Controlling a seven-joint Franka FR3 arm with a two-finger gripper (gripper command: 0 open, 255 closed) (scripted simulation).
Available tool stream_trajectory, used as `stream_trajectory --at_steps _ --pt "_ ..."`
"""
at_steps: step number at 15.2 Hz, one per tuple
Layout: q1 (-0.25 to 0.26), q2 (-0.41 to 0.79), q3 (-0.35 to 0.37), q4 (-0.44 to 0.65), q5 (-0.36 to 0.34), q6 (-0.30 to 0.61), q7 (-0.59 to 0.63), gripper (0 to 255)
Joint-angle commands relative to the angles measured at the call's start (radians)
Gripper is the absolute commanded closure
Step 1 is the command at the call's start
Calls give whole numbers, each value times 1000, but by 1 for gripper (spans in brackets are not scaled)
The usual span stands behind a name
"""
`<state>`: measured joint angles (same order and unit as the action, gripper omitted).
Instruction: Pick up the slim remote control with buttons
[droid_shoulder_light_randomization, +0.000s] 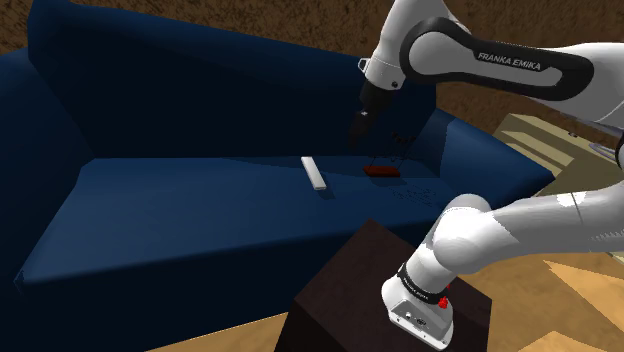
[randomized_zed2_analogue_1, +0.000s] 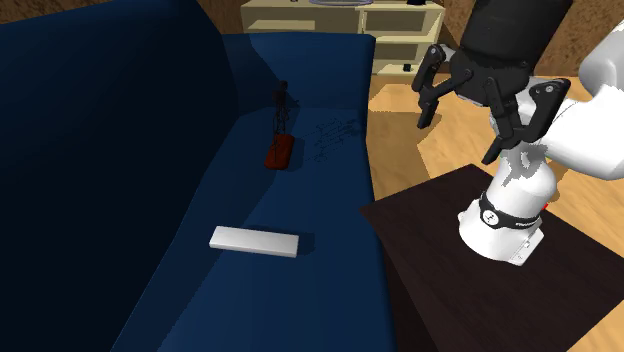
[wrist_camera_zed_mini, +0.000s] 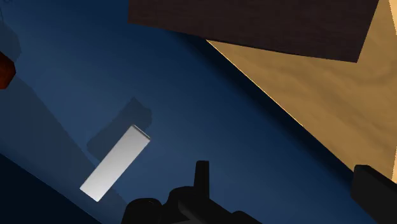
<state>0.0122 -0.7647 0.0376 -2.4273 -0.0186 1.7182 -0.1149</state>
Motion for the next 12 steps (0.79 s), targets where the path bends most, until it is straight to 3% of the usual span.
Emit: stream_trajectory --at_steps 1,12 --pt "0 0 0 0 0 0 0 0" --pt "-88 300 -64 -45 -42 363 44 0"
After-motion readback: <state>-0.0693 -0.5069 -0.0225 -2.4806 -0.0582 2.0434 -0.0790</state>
